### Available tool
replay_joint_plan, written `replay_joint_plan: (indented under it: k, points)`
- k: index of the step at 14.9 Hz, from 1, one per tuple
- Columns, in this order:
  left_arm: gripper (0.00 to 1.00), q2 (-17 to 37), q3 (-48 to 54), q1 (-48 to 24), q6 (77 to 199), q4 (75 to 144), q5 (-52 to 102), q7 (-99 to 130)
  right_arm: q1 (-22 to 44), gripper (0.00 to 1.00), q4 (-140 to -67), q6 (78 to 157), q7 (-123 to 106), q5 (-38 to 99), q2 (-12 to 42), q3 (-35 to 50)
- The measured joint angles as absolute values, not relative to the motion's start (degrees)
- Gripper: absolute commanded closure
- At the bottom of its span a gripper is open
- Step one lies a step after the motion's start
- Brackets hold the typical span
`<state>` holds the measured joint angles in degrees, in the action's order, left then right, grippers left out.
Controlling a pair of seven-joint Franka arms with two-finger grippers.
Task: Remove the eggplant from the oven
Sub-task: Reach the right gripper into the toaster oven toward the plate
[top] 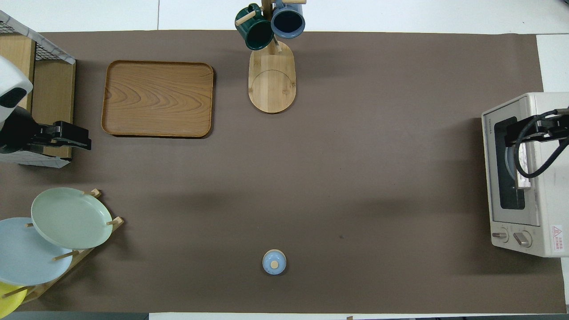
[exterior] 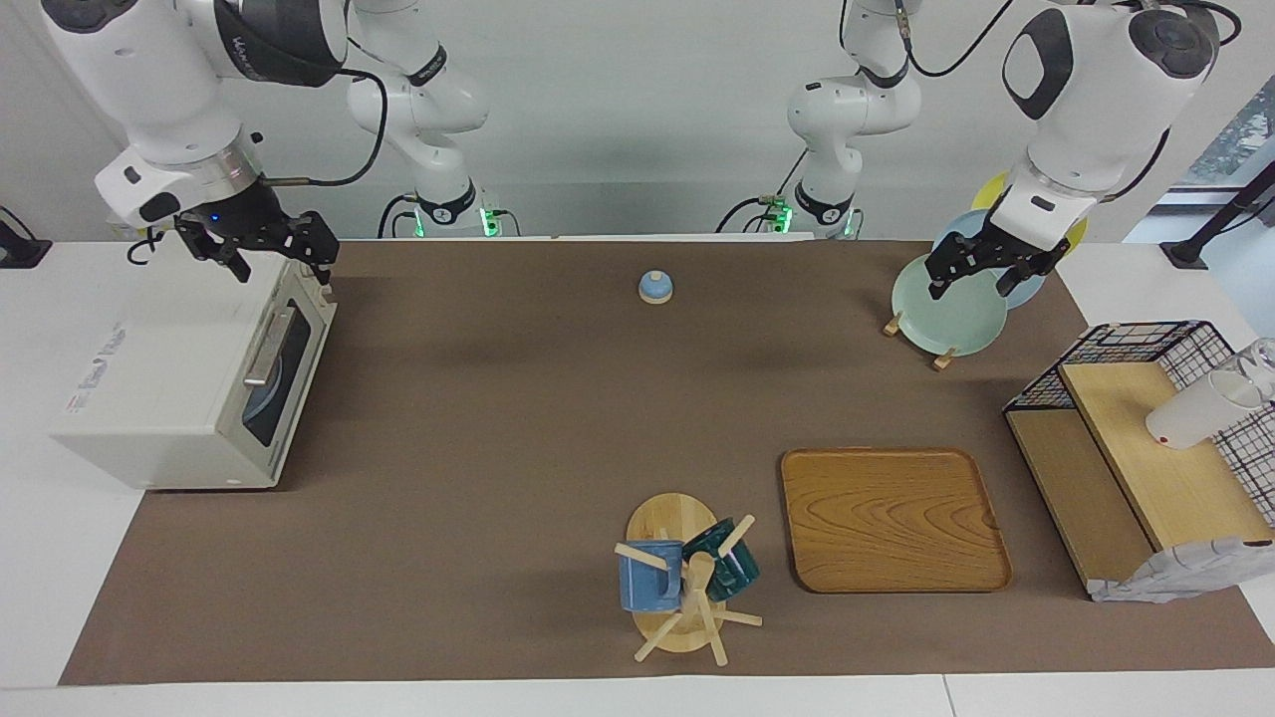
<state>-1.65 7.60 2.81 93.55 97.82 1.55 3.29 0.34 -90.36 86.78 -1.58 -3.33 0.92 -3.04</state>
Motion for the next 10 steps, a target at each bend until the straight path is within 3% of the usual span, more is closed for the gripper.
replay_joint_plan:
  k: [6,7,8,9,10]
  points:
    - [0.00,-1.7,7.6,2.8,93.6,97.8,1.5,3.3,0.4,0.00,-90.4,86.8,-1.6,-3.3,0.9,-2.8]
    - [0.00,-1.7,7.6,2.8,93.6,97.8,1.5,3.3,0.4,0.33,-90.4,86.9,-1.8,-3.3,0.9,-2.7]
    - [0.00,-1.7,7.6,2.8,93.6,97.8,1.5,3.3,0.4,0.83,-90.6,87.2,-2.9,-3.3,0.9,-2.7]
    - [0.00,-1.7,7.6,2.8,93.6,97.8,1.5,3.3,0.4,1.00,-90.8,88.1,-4.3,-3.3,0.9,-2.7]
    - [0.00,-1.7,7.6,2.8,93.6,97.8,1.5,3.3,0.3,1.00,-91.3,88.7,-5.4,-3.3,0.9,-2.7]
